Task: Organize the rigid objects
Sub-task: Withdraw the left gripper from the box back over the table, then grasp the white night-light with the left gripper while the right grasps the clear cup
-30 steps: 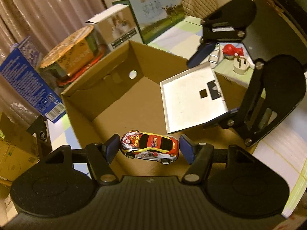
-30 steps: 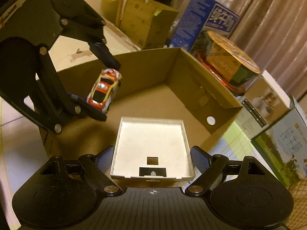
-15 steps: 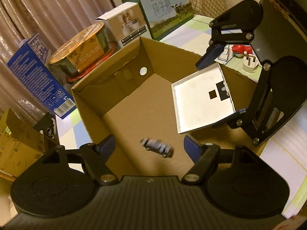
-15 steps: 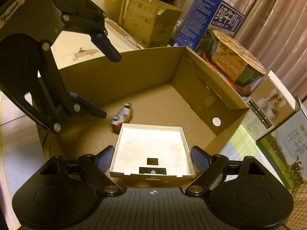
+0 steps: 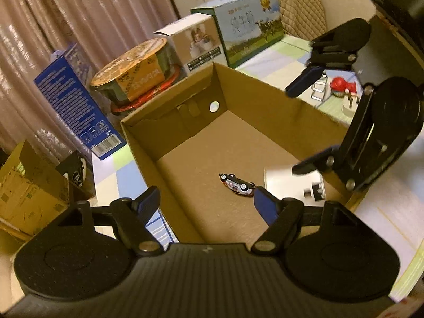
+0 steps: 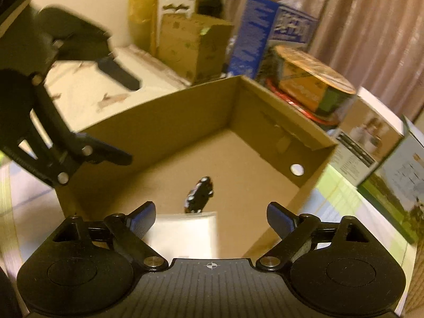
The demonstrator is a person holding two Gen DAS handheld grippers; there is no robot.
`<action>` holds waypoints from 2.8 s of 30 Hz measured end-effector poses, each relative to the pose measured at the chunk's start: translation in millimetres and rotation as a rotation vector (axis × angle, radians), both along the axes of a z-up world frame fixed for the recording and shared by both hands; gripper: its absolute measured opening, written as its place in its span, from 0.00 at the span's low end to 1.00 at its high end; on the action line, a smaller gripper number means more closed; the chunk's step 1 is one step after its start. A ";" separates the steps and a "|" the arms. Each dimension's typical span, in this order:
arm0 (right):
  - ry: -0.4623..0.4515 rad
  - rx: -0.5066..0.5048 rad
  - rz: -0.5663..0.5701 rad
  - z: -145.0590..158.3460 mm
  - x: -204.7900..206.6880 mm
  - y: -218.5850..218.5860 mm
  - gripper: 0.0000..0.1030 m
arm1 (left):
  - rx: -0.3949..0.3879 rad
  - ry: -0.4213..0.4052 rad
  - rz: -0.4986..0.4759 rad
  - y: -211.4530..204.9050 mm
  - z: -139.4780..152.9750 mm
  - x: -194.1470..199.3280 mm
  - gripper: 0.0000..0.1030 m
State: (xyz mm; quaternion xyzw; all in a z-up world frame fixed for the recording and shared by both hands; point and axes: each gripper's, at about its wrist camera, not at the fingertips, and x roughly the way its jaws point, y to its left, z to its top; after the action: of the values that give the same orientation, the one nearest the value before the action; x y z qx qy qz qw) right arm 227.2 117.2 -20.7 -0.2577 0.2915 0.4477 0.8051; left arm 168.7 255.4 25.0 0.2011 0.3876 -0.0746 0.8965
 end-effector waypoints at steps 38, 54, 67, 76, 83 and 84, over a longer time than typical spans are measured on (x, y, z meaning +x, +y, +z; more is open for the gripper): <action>-0.005 0.307 -0.811 60.6 -182.7 -358.1 0.86 | -0.311 -0.223 0.185 -204.4 51.6 -130.4 0.99; 0.049 0.349 -0.851 43.9 -168.1 -370.5 0.86 | -0.265 -0.169 0.181 -245.3 -4.0 -123.3 0.99; 0.095 0.311 -0.820 23.3 -125.9 -369.1 0.85 | -0.201 -0.172 0.190 -265.4 -30.9 -86.8 0.99; 0.175 0.238 -0.748 -15.3 -69.1 -353.6 0.76 | -0.134 -0.177 0.159 -283.3 -66.7 -39.4 0.99; 0.297 0.186 -0.738 -59.0 -26.8 -343.3 0.66 | -0.079 -0.161 0.126 -292.9 -99.9 -12.5 0.99; 0.303 0.174 -0.731 -63.6 -22.2 -340.7 0.66 | -0.071 -0.158 0.125 -293.4 -104.0 -9.6 0.99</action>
State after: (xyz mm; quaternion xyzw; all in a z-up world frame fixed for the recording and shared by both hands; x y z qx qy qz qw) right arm 204.9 -223.5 -84.3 0.0007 0.4403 0.1876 0.8780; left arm 159.1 -38.0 -79.0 0.1501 0.3247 -0.0160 0.9337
